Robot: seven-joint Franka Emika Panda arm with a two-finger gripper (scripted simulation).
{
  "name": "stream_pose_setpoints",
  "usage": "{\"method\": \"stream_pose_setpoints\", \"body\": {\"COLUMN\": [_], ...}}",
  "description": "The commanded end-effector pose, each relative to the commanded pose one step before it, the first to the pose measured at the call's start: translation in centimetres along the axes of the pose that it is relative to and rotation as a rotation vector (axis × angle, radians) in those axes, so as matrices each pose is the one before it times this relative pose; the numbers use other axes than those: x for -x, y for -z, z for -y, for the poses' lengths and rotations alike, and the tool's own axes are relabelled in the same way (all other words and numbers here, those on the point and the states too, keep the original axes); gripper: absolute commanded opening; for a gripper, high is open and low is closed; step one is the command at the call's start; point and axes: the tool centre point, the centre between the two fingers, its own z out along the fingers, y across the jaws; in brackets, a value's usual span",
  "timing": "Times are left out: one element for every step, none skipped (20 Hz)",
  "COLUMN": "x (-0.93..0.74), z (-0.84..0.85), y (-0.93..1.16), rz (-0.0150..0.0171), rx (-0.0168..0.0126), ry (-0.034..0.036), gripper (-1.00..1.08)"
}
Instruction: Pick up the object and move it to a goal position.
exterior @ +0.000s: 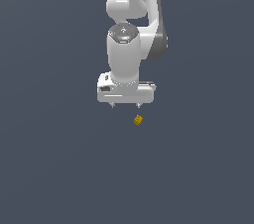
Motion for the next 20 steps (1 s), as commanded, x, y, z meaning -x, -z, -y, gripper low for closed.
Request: {"method": "stream_pose_setpoints", "body": {"x": [-0.002,-0.001,0.000,0.005,0.006,0.008,0.011,0.014,0.017,0.021,0.025,0.030,0.036,0.042,0.049,0.057,0.066,0.076,0.087,0.099], "z": [-0.269,0.045,0.061,0.058,0.057,0.051,0.057,0.063,0.074,0.088,0.107,0.126,0.140,0.149,0.155,0.165,0.178,0.187,0.196,0.204], "y": [0.006,0.005,-0.021,-0.031,-0.058,-0.079,-0.100,-0.121,-0.141,-0.161,-0.181,-0.202,-0.223,-0.244,-0.265,-0.286,-0.306,-0.327,-0.348,-0.368], "rz": [0.00059,-0.00014,0.00000,-0.00007,0.00013,0.00023,0.00032,0.00040,0.00047,0.00052,0.00056,0.00061,0.00067,0.00074,0.00081,0.00087,0.00092,0.00097,0.00102,0.00106], "rx": [0.00029,-0.00005,0.00000,-0.00019,-0.00010,-0.00011,-0.00012,-0.00012,-0.00013,-0.00014,-0.00016,-0.00017,-0.00016,-0.00014,-0.00010,-0.00007,-0.00002,0.00003,0.00010,0.00018], "ry": [-0.00589,0.00119,0.00000,-0.00145,-0.00293,-0.00447,-0.00581,-0.00713,-0.00833,-0.00938,-0.01042,-0.01152,-0.01268,-0.01395,-0.01525,-0.01648,-0.01765,-0.01887,-0.02011,-0.02133], "gripper": [1.00,1.00,1.00,1.00,1.00,1.00,1.00,1.00,1.00,1.00,1.00,1.00,1.00,1.00,1.00,1.00,1.00,1.00,1.00,1.00]}}
